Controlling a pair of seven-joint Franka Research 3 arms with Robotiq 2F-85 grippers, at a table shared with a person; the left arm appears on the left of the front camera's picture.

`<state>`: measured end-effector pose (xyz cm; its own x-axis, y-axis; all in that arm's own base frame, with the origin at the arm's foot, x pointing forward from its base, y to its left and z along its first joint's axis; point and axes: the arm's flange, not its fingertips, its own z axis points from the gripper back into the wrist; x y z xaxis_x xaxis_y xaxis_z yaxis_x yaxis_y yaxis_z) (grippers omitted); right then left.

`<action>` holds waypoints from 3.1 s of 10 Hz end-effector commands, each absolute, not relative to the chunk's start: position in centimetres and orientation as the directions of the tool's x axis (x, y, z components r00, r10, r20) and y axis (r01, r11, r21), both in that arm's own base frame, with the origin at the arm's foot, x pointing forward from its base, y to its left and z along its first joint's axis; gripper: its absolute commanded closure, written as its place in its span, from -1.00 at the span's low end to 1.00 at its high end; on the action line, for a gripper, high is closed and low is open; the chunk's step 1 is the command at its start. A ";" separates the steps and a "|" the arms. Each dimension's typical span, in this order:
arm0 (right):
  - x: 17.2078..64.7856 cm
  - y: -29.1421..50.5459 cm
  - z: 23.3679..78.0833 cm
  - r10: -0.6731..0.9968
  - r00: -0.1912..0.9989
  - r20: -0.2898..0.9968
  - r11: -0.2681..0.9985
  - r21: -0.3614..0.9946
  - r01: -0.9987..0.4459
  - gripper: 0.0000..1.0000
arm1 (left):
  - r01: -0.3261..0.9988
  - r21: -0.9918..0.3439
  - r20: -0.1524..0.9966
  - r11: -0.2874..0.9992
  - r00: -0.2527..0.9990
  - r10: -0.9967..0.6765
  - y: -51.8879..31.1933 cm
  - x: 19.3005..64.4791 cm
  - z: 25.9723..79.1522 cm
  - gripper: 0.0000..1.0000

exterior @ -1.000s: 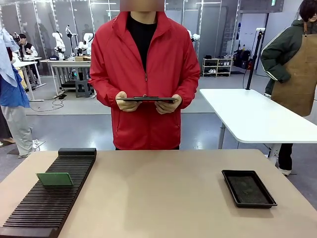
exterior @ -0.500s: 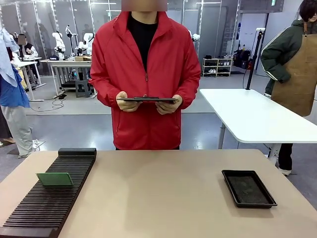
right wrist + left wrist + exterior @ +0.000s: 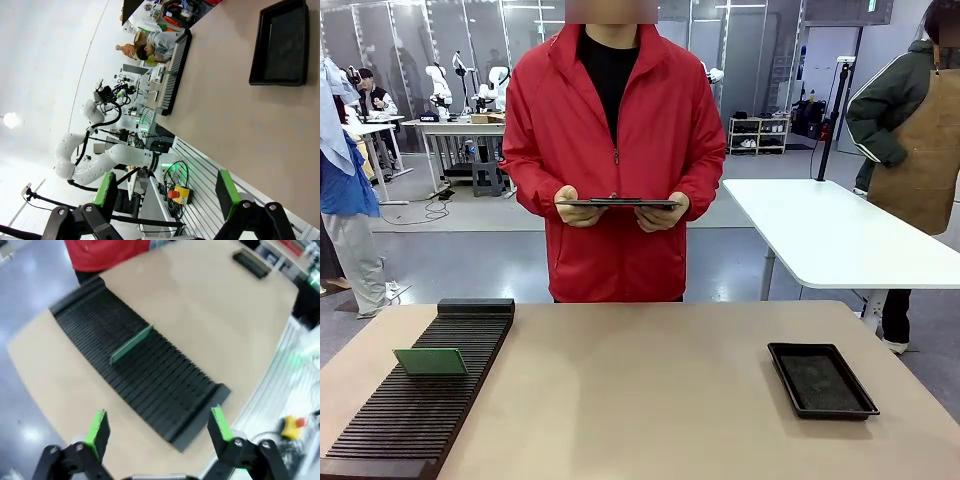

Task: Inspect the PCB.
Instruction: Pick up the Blank PCB and present it to the human.

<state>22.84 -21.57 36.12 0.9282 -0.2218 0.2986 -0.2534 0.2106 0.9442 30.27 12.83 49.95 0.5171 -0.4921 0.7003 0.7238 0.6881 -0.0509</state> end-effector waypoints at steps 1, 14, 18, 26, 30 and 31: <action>22.7 -21.6 36.2 -0.227 0.926 0.303 0.203 0.944 -0.260 -1.00 | 0.745 0.155 0.645 0.649 0.421 -0.637 9.3 31.4 47.7 -1.00; 22.7 -21.6 36.2 -0.227 0.926 0.303 0.203 0.944 -0.260 -1.00 | 0.866 0.340 0.373 0.367 0.234 -0.898 2.1 37.6 46.4 -1.00; 22.7 -21.6 36.2 -0.227 0.926 0.303 0.203 0.944 -0.260 -1.00 | 0.898 0.394 0.193 0.195 0.127 -0.973 -0.5 41.4 42.1 -1.00; 22.7 -21.6 36.2 -0.227 0.926 0.303 0.203 0.944 -0.260 -1.00 | 0.934 0.350 0.055 0.070 0.055 -0.997 -1.2 46.5 38.7 -1.00; 22.7 -21.6 36.2 -0.227 0.926 0.303 0.203 0.944 -0.260 -1.00 | 0.943 0.325 0.032 0.072 0.066 -0.997 -1.2 48.2 36.8 -1.00; 22.7 -21.6 36.2 -0.227 0.926 0.303 0.203 0.944 -0.260 -1.00 | 0.947 0.314 0.020 0.074 0.071 -0.997 -1.1 48.4 36.2 -0.94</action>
<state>22.76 -21.63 36.13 0.9278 -0.2245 0.2981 -0.2523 0.2114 0.9443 47.64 -1.09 36.51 0.0516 -0.9978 0.0413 0.9520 0.0616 0.2998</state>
